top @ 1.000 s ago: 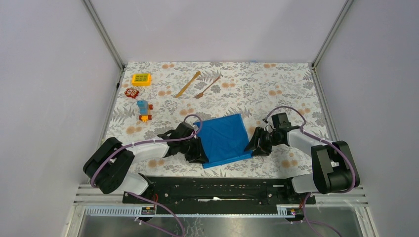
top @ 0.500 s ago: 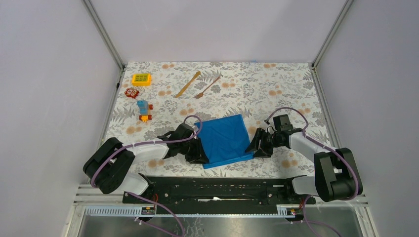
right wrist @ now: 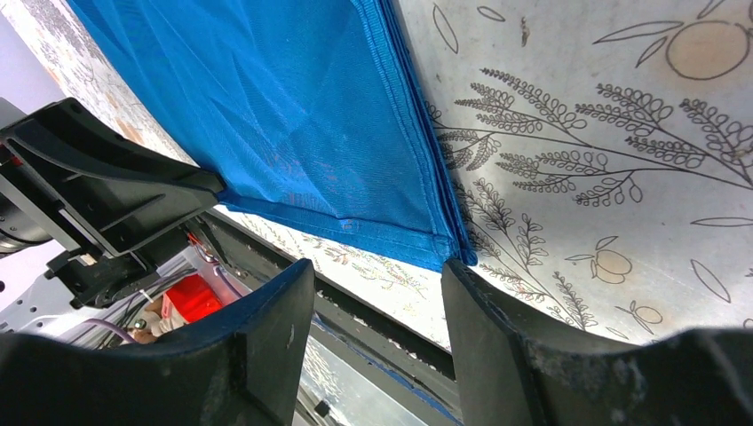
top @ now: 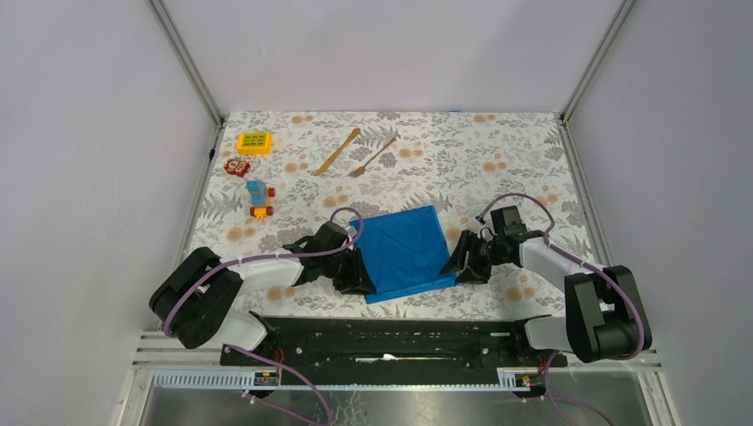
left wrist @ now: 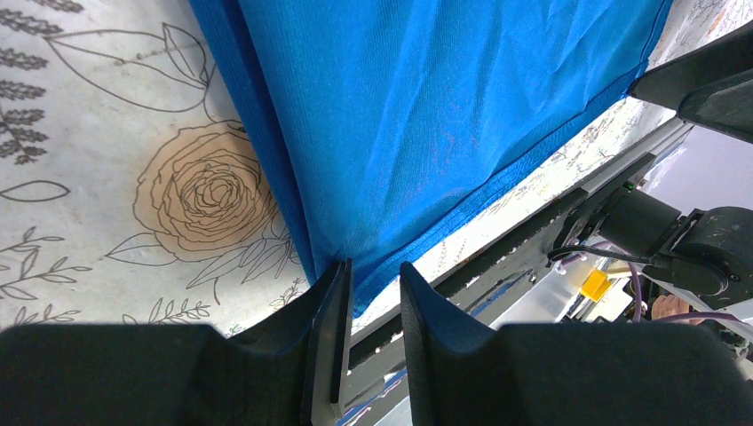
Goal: Fold the napkin into a case and place the utensils inside
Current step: Pick up the top corner of the square-folded napkin from the corner of the board.
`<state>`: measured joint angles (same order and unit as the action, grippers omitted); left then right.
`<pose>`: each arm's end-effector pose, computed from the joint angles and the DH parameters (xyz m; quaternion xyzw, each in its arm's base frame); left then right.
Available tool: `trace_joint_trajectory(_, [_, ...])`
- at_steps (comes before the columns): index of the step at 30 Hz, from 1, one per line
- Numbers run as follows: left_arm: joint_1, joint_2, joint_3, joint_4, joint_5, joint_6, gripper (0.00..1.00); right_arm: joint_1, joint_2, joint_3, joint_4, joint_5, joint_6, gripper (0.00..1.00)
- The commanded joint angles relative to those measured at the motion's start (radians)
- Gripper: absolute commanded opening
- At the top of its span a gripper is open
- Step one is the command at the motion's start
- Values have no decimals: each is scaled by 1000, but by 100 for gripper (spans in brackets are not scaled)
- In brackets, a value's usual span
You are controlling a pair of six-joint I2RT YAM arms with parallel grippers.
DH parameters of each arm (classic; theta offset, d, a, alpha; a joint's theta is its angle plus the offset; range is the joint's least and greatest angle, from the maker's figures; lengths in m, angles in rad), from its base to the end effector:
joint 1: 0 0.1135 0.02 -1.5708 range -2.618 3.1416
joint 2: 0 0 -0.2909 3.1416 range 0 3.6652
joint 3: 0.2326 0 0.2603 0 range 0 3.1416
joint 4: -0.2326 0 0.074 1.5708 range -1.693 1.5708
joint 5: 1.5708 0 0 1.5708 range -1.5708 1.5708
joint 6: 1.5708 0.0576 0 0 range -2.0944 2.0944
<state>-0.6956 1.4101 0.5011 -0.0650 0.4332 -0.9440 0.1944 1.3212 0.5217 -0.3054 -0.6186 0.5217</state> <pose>0.1744 -0.1771 0.1333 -0.0529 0.9341 -0.3501 0.0458 0.2114 0.0757 0.1476 0.0817 0.9259 0.3544 0.1022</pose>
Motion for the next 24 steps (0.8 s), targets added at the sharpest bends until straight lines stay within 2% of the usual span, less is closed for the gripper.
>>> trace_joint_trajectory(1, [-7, 12, -19, 8, -18, 6, 31, 0, -14, -10, -5, 49, 25, 62])
trace_joint_trajectory(24, [-7, 24, -27, 33, -5, 6, 30, 3, 9, 67, -4, 57, 34, 64])
